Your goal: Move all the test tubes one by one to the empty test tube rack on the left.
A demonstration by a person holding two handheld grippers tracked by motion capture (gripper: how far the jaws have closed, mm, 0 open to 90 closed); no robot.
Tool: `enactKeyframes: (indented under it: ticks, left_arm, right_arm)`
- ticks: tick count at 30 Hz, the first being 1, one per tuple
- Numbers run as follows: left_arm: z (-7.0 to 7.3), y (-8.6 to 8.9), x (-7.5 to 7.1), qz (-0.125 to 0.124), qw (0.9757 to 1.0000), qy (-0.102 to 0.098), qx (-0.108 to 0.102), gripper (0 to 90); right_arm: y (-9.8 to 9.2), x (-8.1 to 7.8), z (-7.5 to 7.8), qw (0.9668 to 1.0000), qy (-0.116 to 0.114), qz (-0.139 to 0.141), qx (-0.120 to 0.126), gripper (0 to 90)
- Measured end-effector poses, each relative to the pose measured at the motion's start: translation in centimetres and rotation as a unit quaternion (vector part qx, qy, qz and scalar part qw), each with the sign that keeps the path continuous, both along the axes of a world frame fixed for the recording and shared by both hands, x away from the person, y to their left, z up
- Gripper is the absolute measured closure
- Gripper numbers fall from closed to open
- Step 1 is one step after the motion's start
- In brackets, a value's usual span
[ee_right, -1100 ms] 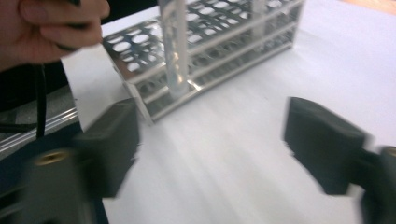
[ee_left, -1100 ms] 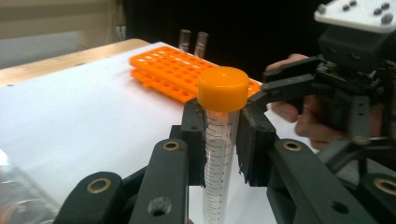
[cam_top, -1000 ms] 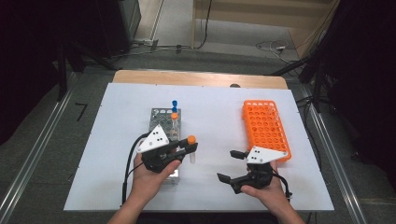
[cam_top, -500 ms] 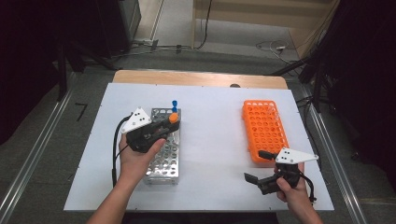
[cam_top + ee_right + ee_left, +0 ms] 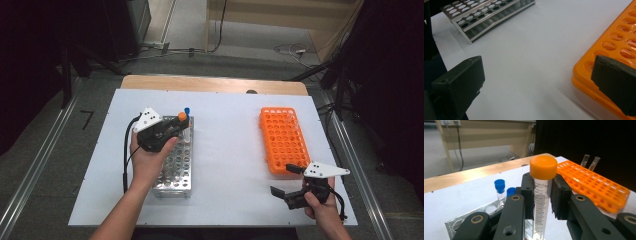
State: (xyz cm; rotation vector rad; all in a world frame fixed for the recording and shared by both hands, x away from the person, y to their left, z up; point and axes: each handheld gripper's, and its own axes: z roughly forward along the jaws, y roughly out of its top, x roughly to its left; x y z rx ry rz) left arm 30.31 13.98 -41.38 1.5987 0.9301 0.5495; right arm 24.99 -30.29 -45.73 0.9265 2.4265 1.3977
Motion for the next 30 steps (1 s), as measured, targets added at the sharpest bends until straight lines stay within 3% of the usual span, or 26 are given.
enactKeyframes:
  ticks: [6,13,21,25,30]
  left_arm:
    - [-0.6,-0.6,0.2,0.017,0.9997,-0.006,0.015,73.9]
    - [-1.1,-0.8,0.4,0.031,0.999,0.001,0.032,73.9]
    - [-1.6,-1.0,0.2,0.04,0.9975,0.031,0.05,69.3]
    - [-1.7,-0.9,0.2,0.037,0.9973,0.041,0.048,63.7]
    - [-1.5,-0.6,-0.1,0.026,0.9982,0.046,0.026,44.6]
  right_arm:
    - [0.0,0.0,0.0,1.0,-0.001,-0.001,0.002,0.0]
    - [0.0,0.0,-0.1,1.0,-0.003,-0.002,0.0,0.0]
    - [0.0,0.0,-0.1,1.0,-0.001,-0.003,-0.002,0.0]
    - [0.0,0.1,-0.2,1.0,-0.001,-0.005,-0.003,0.0]
    - [-0.1,0.1,-0.1,1.0,-0.001,-0.008,0.0,0.0]
